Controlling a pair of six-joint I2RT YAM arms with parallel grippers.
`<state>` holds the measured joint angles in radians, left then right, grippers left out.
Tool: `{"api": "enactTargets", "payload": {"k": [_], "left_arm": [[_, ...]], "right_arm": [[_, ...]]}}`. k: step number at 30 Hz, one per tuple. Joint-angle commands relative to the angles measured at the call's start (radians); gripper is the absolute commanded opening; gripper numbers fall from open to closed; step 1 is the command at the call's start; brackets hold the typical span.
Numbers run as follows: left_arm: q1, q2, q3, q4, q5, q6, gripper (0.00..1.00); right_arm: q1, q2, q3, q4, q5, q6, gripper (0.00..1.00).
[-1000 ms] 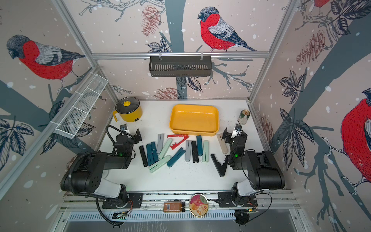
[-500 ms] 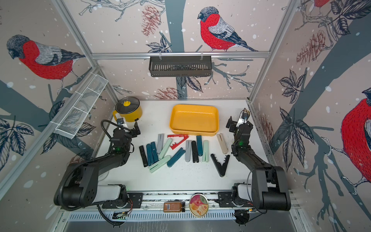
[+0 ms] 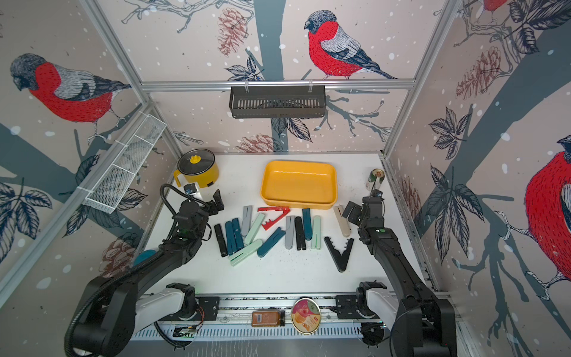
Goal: Put the pruning pliers into the storage box
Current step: Pick up the pruning pliers from the center of the board.
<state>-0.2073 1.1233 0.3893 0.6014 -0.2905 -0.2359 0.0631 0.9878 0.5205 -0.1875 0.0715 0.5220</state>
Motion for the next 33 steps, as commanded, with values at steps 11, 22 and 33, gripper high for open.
{"api": "enactTargets", "payload": {"k": [11, 22, 33], "left_arm": [[-0.002, -0.066, -0.013, -0.088, 0.030, -0.079, 0.97], [-0.004, -0.077, -0.010, -0.116, 0.046, -0.100, 0.97], [-0.004, -0.074, -0.001, -0.134, 0.062, -0.108, 0.97]], "right_arm": [[0.221, -0.106, -0.147, -0.221, 0.104, 0.288, 1.00], [0.327, -0.144, -0.210, -0.190, 0.121, 0.338, 1.00], [0.424, -0.194, -0.215, -0.236, 0.159, 0.379, 1.00]]}}
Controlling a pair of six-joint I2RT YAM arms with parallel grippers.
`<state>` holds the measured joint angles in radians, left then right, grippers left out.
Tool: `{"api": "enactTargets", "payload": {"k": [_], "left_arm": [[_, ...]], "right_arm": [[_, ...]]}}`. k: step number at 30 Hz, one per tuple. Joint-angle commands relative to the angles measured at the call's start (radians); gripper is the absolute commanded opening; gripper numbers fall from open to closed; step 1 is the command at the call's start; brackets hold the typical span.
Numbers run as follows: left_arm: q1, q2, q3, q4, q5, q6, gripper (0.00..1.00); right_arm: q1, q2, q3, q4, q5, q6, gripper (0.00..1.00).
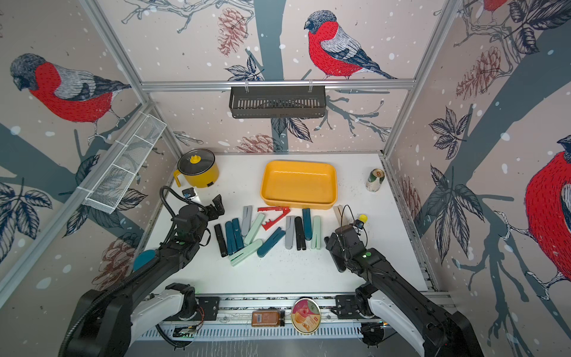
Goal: Put the pruning pliers into the storage box
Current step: Pick up the pruning pliers from the center of the board.
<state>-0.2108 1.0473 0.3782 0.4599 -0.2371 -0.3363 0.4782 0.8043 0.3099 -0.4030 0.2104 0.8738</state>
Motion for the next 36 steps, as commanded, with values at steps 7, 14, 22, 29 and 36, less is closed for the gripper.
{"api": "enactTargets", "payload": {"k": [7, 14, 22, 29, 36], "left_arm": [[0.000, 0.000, 0.008, 0.002, 0.018, -0.007, 0.97], [0.000, -0.005, 0.004, -0.002, 0.019, -0.010, 0.97], [0.001, -0.019, -0.006, -0.007, 0.018, -0.008, 0.97], [0.001, -0.020, -0.007, -0.017, 0.009, -0.004, 0.97], [0.000, -0.020, -0.005, -0.016, 0.007, -0.002, 0.97]], "right_arm": [[0.072, -0.036, -0.004, -0.060, 0.020, 0.052, 1.00], [0.121, 0.026, 0.008, -0.071, 0.080, 0.086, 1.00], [0.154, 0.152, 0.039, -0.032, 0.170, 0.085, 1.00], [0.145, 0.206, 0.044, -0.033, 0.219, 0.129, 0.94], [0.135, 0.155, 0.043, -0.076, 0.269, 0.187, 0.76]]}}
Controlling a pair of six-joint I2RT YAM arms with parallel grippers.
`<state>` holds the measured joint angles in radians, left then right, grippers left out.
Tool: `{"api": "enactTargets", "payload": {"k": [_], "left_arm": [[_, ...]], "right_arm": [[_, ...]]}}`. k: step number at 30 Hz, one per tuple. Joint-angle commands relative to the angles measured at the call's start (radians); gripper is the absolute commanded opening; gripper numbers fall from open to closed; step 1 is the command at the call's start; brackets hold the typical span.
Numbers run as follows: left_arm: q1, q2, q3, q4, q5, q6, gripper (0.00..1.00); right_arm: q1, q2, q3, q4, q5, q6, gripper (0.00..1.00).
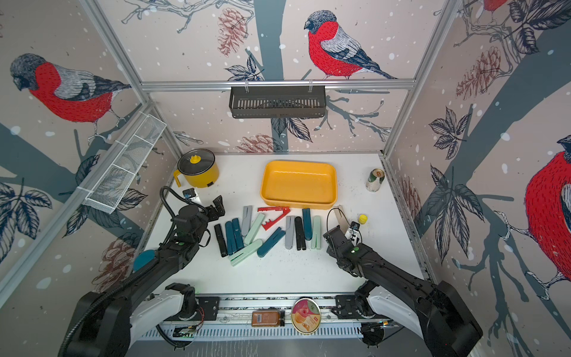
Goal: Put the pruning pliers into the storage box
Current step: Pick up the pruning pliers from the center of the board.
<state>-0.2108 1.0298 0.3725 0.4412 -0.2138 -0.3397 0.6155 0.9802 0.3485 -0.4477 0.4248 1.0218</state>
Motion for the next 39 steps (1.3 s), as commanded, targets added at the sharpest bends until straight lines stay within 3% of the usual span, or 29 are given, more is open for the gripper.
{"api": "enactTargets", "payload": {"k": [1, 19, 26, 27, 29, 32, 34, 39], "left_arm": [[0.002, -0.002, 0.000, 0.002, -0.017, 0.002, 0.97], [0.001, -0.009, 0.001, 0.002, -0.025, -0.001, 0.97], [0.002, -0.007, 0.002, -0.002, -0.034, -0.010, 0.97], [0.001, -0.008, 0.000, -0.004, -0.038, -0.010, 0.97], [0.001, -0.010, -0.003, 0.000, -0.041, -0.011, 0.97], [0.001, -0.009, -0.004, 0.002, -0.039, -0.012, 0.97], [0.001, -0.007, -0.005, 0.004, -0.039, -0.013, 0.97], [0.002, 0.001, -0.003, 0.010, -0.040, -0.013, 0.97]], "right_arm": [[-0.002, -0.031, 0.004, -0.041, 0.060, 0.041, 0.74], [0.018, -0.179, -0.023, -0.116, 0.004, 0.150, 0.45], [0.053, -0.184, -0.054, -0.115, -0.032, 0.197, 0.40], [0.061, -0.184, -0.054, -0.125, -0.025, 0.208, 0.42], [0.064, -0.181, -0.051, -0.136, -0.008, 0.217, 0.61], [0.064, -0.163, -0.049, -0.114, 0.002, 0.204, 0.66], [0.062, -0.140, -0.043, -0.098, 0.009, 0.197, 0.77], [0.047, -0.082, -0.038, -0.055, 0.043, 0.209, 0.90]]}}
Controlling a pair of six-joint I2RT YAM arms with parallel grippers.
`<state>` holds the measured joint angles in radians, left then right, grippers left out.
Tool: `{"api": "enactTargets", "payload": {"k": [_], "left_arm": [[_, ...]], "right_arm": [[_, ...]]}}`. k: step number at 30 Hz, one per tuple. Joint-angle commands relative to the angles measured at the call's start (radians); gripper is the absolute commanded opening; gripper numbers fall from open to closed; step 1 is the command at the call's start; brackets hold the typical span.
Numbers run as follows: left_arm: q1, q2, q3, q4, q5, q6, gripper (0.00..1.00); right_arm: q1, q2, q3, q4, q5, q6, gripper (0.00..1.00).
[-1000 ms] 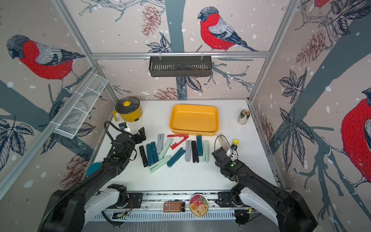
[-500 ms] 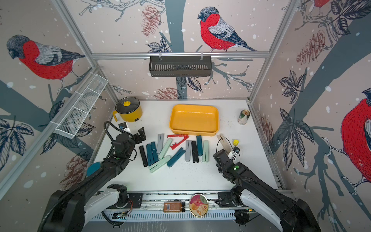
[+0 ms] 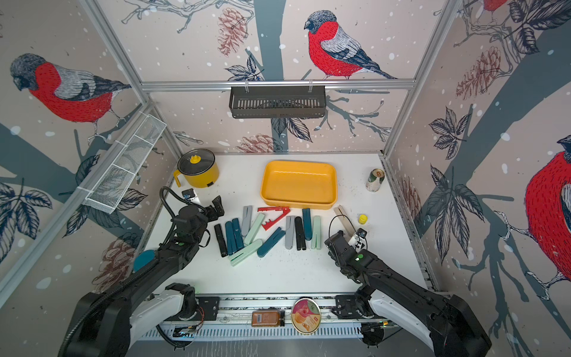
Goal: Put the pruning pliers into the storage box
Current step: Pick up the pruning pliers from the center of the board.
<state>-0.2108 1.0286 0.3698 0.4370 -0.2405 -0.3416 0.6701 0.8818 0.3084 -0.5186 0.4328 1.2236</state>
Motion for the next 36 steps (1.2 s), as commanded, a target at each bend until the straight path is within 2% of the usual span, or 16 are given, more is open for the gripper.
{"api": "enactTargets", "payload": {"k": [1, 4, 11, 16, 19, 22, 26, 28, 33, 36], "left_arm": [[0.001, 0.004, 0.001, 0.016, -0.013, -0.010, 0.97], [0.001, 0.009, 0.003, 0.019, -0.014, -0.009, 0.97], [0.002, 0.052, 0.017, 0.037, -0.011, -0.005, 0.97], [0.001, 0.074, 0.029, 0.038, -0.017, -0.007, 0.97], [0.001, 0.075, 0.029, 0.043, -0.016, -0.010, 0.97], [0.001, 0.074, 0.032, 0.041, -0.018, -0.011, 0.97], [0.001, 0.068, 0.033, 0.033, -0.023, -0.007, 0.97], [0.001, 0.065, 0.033, 0.031, -0.026, -0.009, 0.97], [0.002, 0.062, 0.034, 0.032, -0.029, -0.015, 0.97], [0.003, 0.060, 0.038, 0.023, -0.044, -0.027, 0.97]], "right_arm": [[-0.014, 0.019, 0.000, 0.027, 0.036, 0.010, 0.93], [-0.033, 0.012, 0.003, 0.037, 0.077, 0.014, 1.00], [-0.185, 0.013, -0.021, 0.147, 0.028, -0.093, 1.00], [-0.238, 0.025, -0.007, 0.119, -0.008, -0.141, 0.93], [-0.238, 0.019, -0.016, 0.082, -0.050, -0.134, 0.81], [-0.222, 0.004, -0.030, 0.090, -0.083, -0.127, 0.62], [-0.210, -0.002, -0.014, 0.056, -0.091, -0.116, 0.56], [-0.199, -0.012, -0.008, 0.032, -0.097, -0.104, 0.50], [-0.168, -0.062, -0.017, 0.014, -0.135, -0.066, 0.29], [-0.139, -0.083, 0.003, -0.025, -0.107, -0.031, 0.23]]}}
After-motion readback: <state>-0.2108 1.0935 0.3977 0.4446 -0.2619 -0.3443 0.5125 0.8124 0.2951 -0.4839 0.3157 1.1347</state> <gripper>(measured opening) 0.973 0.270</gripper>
